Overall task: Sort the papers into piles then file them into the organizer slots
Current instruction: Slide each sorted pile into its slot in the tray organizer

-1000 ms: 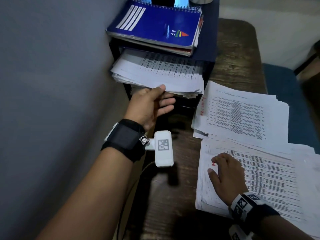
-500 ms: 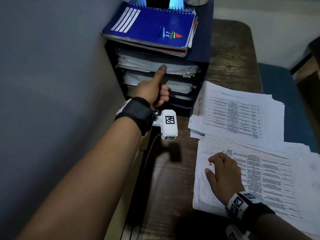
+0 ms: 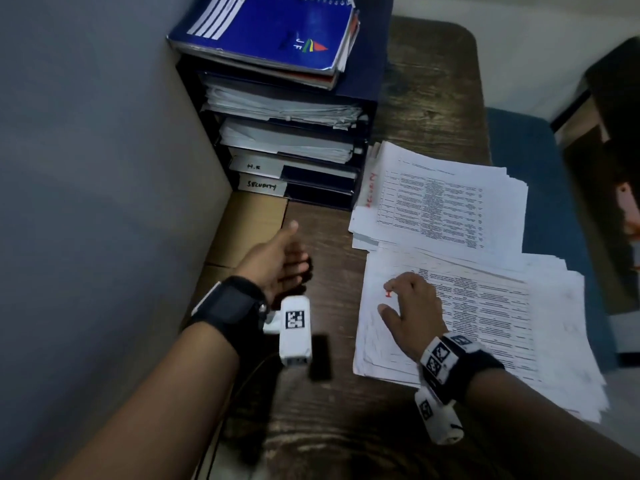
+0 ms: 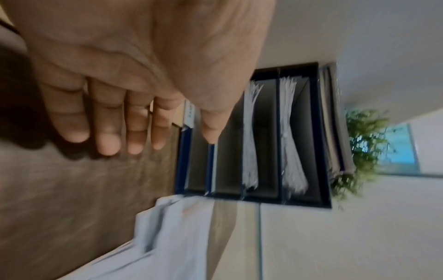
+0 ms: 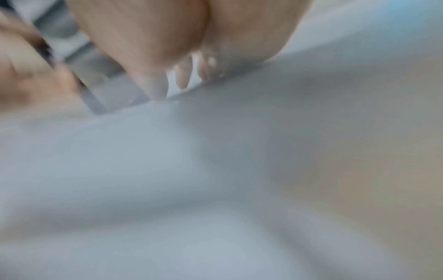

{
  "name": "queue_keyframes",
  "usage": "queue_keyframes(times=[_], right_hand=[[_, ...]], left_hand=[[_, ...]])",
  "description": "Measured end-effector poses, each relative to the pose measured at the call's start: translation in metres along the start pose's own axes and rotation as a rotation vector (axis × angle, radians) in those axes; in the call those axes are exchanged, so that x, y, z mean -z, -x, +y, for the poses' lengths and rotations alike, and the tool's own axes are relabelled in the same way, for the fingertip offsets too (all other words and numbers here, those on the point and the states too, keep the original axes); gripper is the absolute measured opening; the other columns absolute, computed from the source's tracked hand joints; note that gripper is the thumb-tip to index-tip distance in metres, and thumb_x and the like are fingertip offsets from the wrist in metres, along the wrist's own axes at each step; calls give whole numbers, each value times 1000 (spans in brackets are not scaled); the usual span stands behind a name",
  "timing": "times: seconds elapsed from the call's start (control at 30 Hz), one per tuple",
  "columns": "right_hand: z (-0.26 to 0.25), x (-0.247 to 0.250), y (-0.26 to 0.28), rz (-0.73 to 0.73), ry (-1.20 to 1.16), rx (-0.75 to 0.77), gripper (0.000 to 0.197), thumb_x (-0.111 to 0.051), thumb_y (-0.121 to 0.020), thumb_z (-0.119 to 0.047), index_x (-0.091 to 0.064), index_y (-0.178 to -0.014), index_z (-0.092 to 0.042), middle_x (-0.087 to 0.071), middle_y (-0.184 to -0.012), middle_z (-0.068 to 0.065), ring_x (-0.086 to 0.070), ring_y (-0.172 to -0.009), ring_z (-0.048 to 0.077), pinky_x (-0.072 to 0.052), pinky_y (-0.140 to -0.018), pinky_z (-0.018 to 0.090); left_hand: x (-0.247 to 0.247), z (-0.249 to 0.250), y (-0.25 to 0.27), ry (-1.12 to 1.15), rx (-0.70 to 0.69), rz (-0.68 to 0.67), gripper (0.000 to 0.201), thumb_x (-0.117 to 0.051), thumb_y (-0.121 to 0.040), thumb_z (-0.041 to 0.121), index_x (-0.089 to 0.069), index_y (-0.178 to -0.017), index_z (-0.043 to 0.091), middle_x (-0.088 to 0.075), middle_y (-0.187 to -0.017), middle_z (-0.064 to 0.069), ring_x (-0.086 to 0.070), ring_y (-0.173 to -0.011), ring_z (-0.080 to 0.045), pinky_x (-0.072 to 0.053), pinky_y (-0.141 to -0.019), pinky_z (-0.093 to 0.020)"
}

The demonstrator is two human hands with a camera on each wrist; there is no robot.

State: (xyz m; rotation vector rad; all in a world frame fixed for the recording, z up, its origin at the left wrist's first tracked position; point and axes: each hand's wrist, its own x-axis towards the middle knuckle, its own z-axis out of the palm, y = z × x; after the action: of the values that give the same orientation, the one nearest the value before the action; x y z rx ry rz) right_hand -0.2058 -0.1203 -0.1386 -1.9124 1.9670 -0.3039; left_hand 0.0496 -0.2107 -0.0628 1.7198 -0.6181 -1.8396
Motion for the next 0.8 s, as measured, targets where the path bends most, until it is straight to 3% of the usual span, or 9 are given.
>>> queue_keyframes(times=[0.1, 0.2, 0.27, 0.33, 0.4, 0.5, 0.63, 0.73, 0.8], right_hand=[[14, 23, 5, -24, -353, -82, 28, -63, -91, -22, -55, -117, -17, -44, -120, -1, -45, -107, 9, -44, -96, 34], [51, 48, 22, 145, -434, -318, 26, -63, -88, -19, -57, -114, -20, -50, -120, 9, -57, -106, 25, -50, -95, 46], [81, 62, 36, 218, -226, -498, 34, -67, -83, -18, -60, -116, -15, -49, -128, 15, -51, -117, 34, -43, -103, 47], [111, 75, 49, 227, -10, -676, 45, -69, -79, -24, -58, -121, -11, -45, -136, 18, -45, -123, 39, -39, -104, 49], [137, 83, 58, 197, 88, -790, 61, -63, -75, -39, -52, -125, -8, -43, -139, 21, -44, -124, 41, -41, -103, 53], [158, 93, 60, 159, -90, -954, 72, -64, -67, -47, -50, -124, -5, -50, -131, 22, -55, -113, 41, -50, -93, 52], [179, 95, 54, 183, -348, -999, 79, -68, -53, -49, -55, -119, -9, -63, -119, 15, -64, -97, 35, -55, -86, 48], [168, 106, 56, 195, -440, -1067, 69, -70, -55, -48, -53, -107, -6, -62, -108, 10, -64, -89, 34, -57, -80, 52], [160, 110, 59, 141, -449, -1076, 68, -73, -64, -48, -52, -113, -6, -55, -109, 12, -61, -95, 38, -55, -82, 51]], left_hand=[[-12, -50, 16, -75, 42, -41, 41, -61, -92, 47, -63, -116, 15, -70, -117, -3, -64, -109, -22, -49, -94, -40], [-37, -78, 35, -134, 30, -86, 23, -62, -94, 36, -61, -108, 18, -67, -114, -1, -63, -108, -20, -47, -96, -40], [-54, -90, 39, -204, -16, -82, 14, -62, -94, 31, -62, -93, 18, -67, -102, -1, -63, -99, -19, -47, -89, -36], [-69, -98, 38, -298, -81, -62, 20, -65, -91, 34, -59, -81, 18, -65, -92, -3, -62, -91, -20, -49, -86, -35], [-80, -102, 31, -471, -141, -22, 29, -66, -86, 43, -59, -90, 15, -64, -92, -2, -61, -87, -19, -50, -82, -34], [-94, -98, 26, -622, -211, 47, 36, -64, -90, 40, -58, -103, 7, -64, -92, -4, -60, -81, -21, -41, -63, -26], [-102, -96, 20, -664, -209, 54, 36, -66, -84, 39, -66, -85, 3, -69, -80, -9, -64, -75, -25, -38, -56, -26], [-102, -95, 15, -683, -204, 56, 54, -63, -73, 47, -67, -105, 4, -74, -102, -10, -69, -94, -28, -45, -67, -28], [-103, -96, 16, -661, -185, 75, 56, -66, -82, 39, -54, -124, 3, -68, -117, -7, -65, -104, -29, -48, -76, -30]])
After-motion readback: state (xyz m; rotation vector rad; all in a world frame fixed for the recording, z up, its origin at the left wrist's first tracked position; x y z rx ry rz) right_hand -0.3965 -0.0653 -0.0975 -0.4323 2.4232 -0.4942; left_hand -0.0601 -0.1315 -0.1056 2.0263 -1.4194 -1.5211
